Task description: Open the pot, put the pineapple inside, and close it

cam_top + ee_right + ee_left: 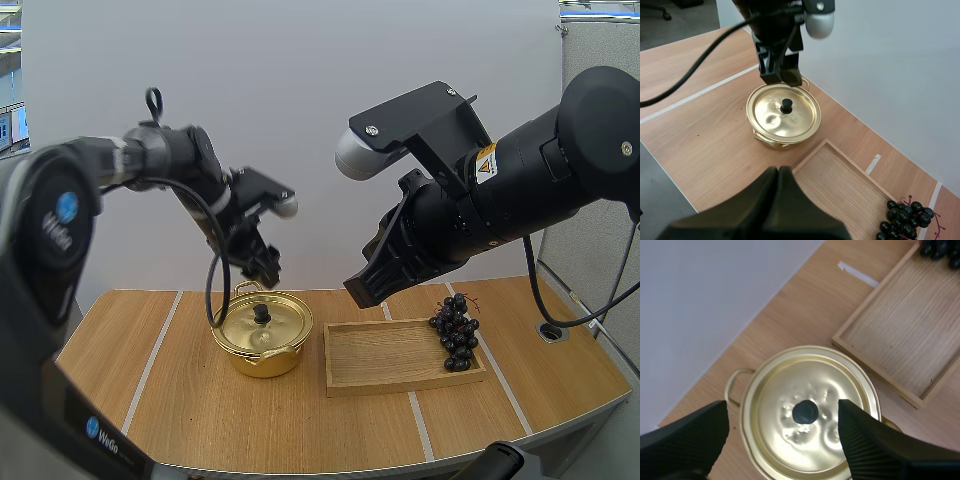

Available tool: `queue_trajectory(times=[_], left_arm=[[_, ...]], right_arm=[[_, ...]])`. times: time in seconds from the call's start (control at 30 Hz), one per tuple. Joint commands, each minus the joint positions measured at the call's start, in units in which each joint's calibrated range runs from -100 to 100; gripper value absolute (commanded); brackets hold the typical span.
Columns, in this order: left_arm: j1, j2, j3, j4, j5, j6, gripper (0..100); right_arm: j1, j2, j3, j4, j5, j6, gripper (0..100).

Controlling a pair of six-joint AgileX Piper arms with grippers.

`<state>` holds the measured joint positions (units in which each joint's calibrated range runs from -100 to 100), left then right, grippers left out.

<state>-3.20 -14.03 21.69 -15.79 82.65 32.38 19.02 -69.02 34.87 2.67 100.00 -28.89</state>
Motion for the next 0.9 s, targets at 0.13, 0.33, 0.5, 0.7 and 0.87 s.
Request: queue_trajectory(times=[0.13, 0.33, 0.5, 0.7, 0.87], left_arm=[[-0.18, -15.4, -9.2, 0.7, 1.5, 0.1, 100], [-0.18, -25.7, -14.6, 0.7, 1.5, 0.1, 100], [-0.18, -35.0, -15.5, 0.4, 1.5, 0.1, 100], [-0.18, -43.7, -15.5, 0.2, 5.9, -0.8, 100], [-0.18, -48.4, -15.5, 0.2, 13.0, -2.8, 60]], right_arm=[[-0.1, -0.5, 0.2, -0.3, 0.0, -0.1, 0], [-0.1, -0.5, 0.2, -0.3, 0.0, -0.1, 0], [-0.1, -0.5, 0.2, -0.3, 0.0, -0.1, 0], [-0.1, -0.5, 0.2, 0.9, 0.0, -0.1, 0], [-0.1, -0.5, 0.2, 2.3, 0.0, -0.1, 0]])
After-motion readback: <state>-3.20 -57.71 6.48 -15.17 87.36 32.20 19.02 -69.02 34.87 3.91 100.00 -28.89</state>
